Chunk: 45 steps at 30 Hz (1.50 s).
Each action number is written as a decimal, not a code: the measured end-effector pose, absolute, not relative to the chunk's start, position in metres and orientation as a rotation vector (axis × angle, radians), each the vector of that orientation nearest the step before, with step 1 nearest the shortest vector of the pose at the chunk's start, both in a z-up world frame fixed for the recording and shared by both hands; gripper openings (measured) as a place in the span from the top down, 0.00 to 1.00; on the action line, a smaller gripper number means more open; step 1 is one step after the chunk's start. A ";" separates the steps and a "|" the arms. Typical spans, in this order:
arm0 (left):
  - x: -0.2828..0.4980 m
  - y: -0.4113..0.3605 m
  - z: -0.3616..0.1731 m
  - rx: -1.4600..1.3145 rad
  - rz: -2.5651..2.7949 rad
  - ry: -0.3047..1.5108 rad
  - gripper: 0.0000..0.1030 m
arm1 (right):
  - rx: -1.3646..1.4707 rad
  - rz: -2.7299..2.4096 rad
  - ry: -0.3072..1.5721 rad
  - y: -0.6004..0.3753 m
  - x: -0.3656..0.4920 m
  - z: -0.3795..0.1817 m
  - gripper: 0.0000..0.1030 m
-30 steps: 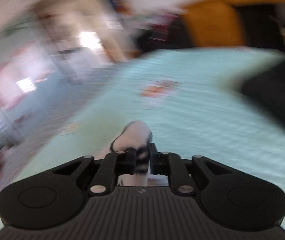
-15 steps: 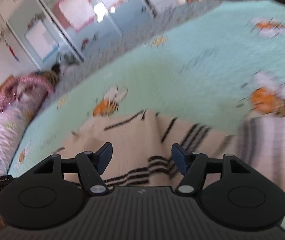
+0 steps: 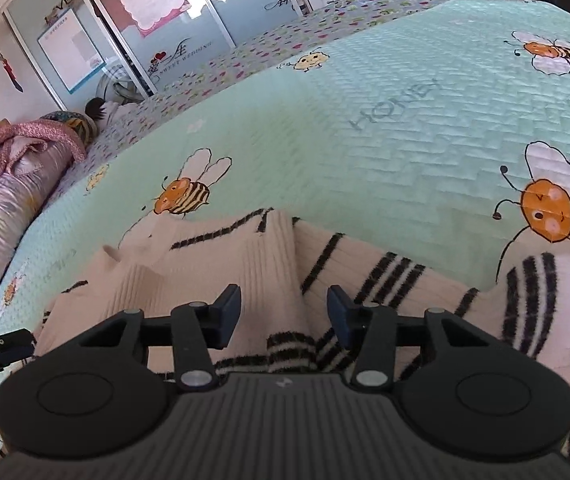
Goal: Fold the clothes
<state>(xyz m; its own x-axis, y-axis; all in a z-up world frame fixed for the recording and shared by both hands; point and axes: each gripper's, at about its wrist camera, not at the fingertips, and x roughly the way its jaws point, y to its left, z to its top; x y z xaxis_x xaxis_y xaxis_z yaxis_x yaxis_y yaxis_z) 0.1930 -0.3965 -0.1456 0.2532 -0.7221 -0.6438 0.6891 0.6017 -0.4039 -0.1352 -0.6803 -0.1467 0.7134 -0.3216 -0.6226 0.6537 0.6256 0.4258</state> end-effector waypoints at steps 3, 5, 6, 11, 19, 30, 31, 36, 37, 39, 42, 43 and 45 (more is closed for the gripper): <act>0.208 -0.411 -0.139 0.015 -0.957 0.885 0.40 | 0.672 -0.583 0.511 -0.692 -0.131 -0.138 0.46; 0.226 -0.421 -0.135 0.061 -0.943 0.887 0.40 | 0.640 -0.554 0.524 -0.704 -0.122 -0.132 0.32; 0.237 -0.425 -0.134 0.094 -0.926 0.889 0.40 | 0.620 -0.529 0.539 -0.712 -0.116 -0.130 0.29; 0.280 -0.444 -0.155 0.213 -0.923 0.972 0.40 | 0.572 -0.377 0.683 -0.762 -0.081 -0.140 0.27; 0.255 -0.462 -0.167 0.364 -1.081 0.859 0.44 | 0.616 -0.185 0.752 -0.772 -0.044 -0.161 0.82; 0.252 -0.462 -0.162 0.340 -1.119 0.780 0.91 | 0.502 -0.266 0.691 -0.752 -0.046 -0.150 0.90; 0.254 -0.464 -0.160 0.338 -1.101 0.764 0.92 | 0.492 -0.277 0.683 -0.753 -0.046 -0.148 0.90; 0.286 -0.488 -0.140 0.342 -1.030 0.666 0.94 | 0.459 -0.356 0.624 -0.779 -0.036 -0.135 0.92; 0.293 -0.495 -0.134 0.348 -1.022 0.642 0.93 | 0.463 -0.376 0.598 -0.791 -0.032 -0.130 0.92; 0.310 -0.509 -0.126 0.352 -1.014 0.610 0.93 | 0.472 -0.408 0.553 -0.814 -0.024 -0.121 0.92; 0.328 -0.528 -0.128 0.387 -1.019 0.630 0.92 | 0.507 -0.365 0.569 -0.842 -0.003 -0.120 0.91; 0.328 -0.529 -0.135 0.405 -1.024 0.658 0.92 | 0.515 -0.365 0.590 -0.844 -0.002 -0.124 0.89; 0.326 -0.523 -0.147 0.410 -1.040 0.705 0.88 | 0.530 -0.364 0.633 -0.847 0.000 -0.132 0.84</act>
